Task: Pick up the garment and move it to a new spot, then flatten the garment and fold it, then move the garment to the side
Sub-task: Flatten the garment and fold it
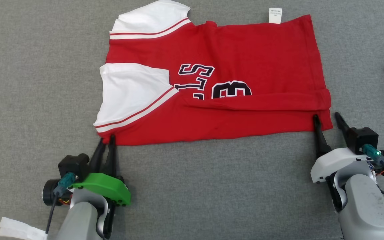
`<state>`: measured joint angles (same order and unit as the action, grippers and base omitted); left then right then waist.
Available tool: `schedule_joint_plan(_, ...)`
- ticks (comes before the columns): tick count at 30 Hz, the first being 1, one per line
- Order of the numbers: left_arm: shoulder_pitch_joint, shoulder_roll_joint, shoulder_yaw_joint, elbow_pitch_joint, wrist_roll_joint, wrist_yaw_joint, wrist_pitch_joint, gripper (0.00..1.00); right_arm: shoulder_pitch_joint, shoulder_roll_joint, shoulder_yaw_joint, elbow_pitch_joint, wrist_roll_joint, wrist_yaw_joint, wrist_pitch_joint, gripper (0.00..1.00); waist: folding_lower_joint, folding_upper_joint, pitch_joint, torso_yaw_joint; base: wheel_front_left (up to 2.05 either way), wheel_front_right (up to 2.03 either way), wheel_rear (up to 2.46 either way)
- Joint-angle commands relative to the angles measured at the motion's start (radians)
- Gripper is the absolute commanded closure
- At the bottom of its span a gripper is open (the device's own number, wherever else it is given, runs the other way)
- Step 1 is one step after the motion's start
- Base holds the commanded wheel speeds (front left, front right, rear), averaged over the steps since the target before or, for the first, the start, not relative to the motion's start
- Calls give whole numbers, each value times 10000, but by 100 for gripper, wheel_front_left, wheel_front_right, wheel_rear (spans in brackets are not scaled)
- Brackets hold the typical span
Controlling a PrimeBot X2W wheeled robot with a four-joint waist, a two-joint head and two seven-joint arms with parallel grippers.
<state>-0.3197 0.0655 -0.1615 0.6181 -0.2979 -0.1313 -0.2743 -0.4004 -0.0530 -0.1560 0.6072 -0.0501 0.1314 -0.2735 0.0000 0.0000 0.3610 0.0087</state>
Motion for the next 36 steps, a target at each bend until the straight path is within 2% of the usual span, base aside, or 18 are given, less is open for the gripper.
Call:
schedule_joint_plan(1,180,-22,-308,416,-148,18,185,100,156,26,98,354,143,-17,170,100,0,0,-69,20,0,0,0)
schedule_joint_plan(6,167,176,-603,126,-541,17,148,100,349,8,189,99,698,-19,129,100,0,0,-358,50,0,0,0)
schedule_joint_plan(15,96,389,510,-1934,-240,21,101,100,-408,-30,134,-895,1673,-19,95,100,0,0,-1278,-1,0,0,0)
schedule_joint_plan(20,441,405,858,-2599,27,21,102,100,-541,-439,575,-716,2308,-19,233,100,0,0,-1999,7,0,0,0)
schedule_joint_plan(26,1658,241,617,-2263,160,23,102,100,646,-886,1167,-361,2889,-19,472,100,0,0,-2382,67,0,0,0)
schedule_joint_plan(34,3503,-3,51,-1800,31,23,102,100,2779,-810,1003,-87,3214,-19,256,100,0,0,-2444,224,0,0,0)
schedule_joint_plan(35,3600,-19,49,-1826,44,23,102,100,2911,-804,972,-101,3190,-19,232,99,0,0,-2412,230,0,0,0)
schedule_joint_plan(36,3679,-34,50,-1857,65,23,102,75,3004,-814,924,-137,3117,-19,211,68,0,0,-2385,238,0,0,0)
